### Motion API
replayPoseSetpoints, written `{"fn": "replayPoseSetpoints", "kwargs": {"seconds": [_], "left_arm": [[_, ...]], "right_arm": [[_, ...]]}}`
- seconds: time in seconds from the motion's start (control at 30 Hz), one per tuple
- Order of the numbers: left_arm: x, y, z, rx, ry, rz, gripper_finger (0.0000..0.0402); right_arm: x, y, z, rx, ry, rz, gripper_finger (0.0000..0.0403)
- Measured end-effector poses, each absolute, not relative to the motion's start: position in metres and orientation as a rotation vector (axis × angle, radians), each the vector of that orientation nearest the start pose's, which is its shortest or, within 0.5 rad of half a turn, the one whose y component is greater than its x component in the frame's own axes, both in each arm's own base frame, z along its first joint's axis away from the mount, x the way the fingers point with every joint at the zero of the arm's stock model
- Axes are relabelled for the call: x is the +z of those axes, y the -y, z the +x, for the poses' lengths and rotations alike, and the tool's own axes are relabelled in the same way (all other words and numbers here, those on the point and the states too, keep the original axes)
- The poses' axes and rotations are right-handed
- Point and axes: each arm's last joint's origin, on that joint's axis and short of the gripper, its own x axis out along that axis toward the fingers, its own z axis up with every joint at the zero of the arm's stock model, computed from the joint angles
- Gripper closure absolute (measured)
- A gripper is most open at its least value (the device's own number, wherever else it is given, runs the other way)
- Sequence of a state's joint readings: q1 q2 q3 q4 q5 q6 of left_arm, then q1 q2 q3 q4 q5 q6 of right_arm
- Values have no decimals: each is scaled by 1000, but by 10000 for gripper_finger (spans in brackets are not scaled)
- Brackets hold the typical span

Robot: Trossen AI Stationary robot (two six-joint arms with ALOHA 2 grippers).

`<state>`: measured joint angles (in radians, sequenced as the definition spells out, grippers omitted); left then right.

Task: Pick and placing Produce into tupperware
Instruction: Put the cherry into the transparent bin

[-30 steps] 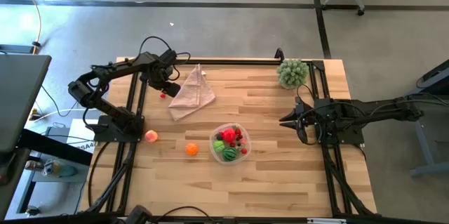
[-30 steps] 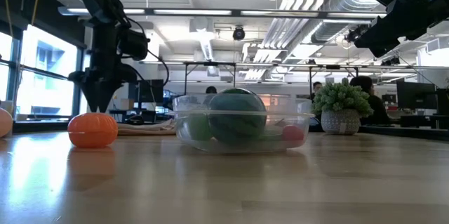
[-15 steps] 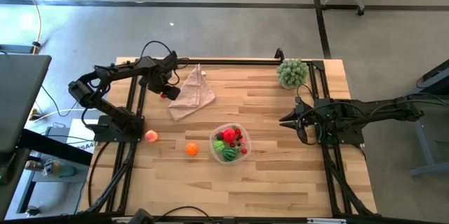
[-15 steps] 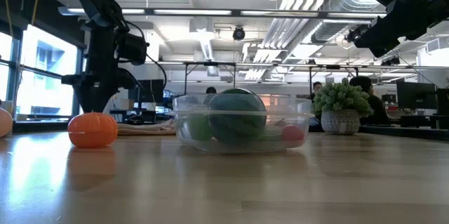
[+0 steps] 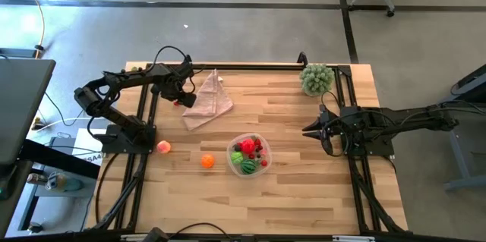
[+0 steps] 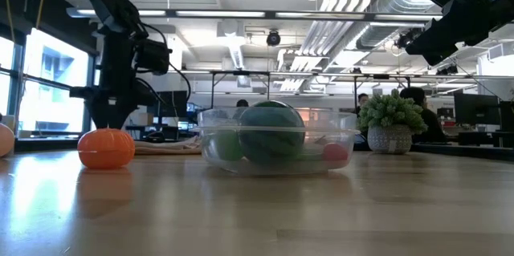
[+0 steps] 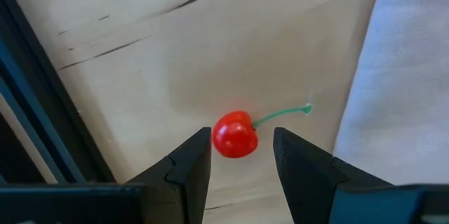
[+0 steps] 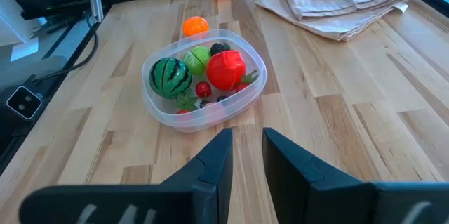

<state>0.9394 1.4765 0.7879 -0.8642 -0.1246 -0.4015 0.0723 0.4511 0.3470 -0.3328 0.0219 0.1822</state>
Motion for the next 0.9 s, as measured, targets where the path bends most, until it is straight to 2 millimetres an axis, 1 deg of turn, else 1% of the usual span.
{"fn": "replayPoseSetpoints", "kwargs": {"seconds": [0.17, 0.37, 0.6, 0.77, 0.9], "left_arm": [[159, -178, 131, 1161, -1329, -959, 257], [150, -173, 126, 1168, -1360, -976, 257], [149, -177, 129, 1179, -1304, -941, 257], [149, -175, 128, 1163, -1335, -934, 257], [149, -176, 128, 1228, -1292, -971, 257]], "right_arm": [[212, -8, 120, 9, -440, 159, 335], [212, -8, 120, 9, -440, 159, 335], [212, -8, 120, 10, -440, 159, 335], [212, -8, 120, 10, -440, 159, 335], [212, -8, 120, 10, -440, 159, 335]]}}
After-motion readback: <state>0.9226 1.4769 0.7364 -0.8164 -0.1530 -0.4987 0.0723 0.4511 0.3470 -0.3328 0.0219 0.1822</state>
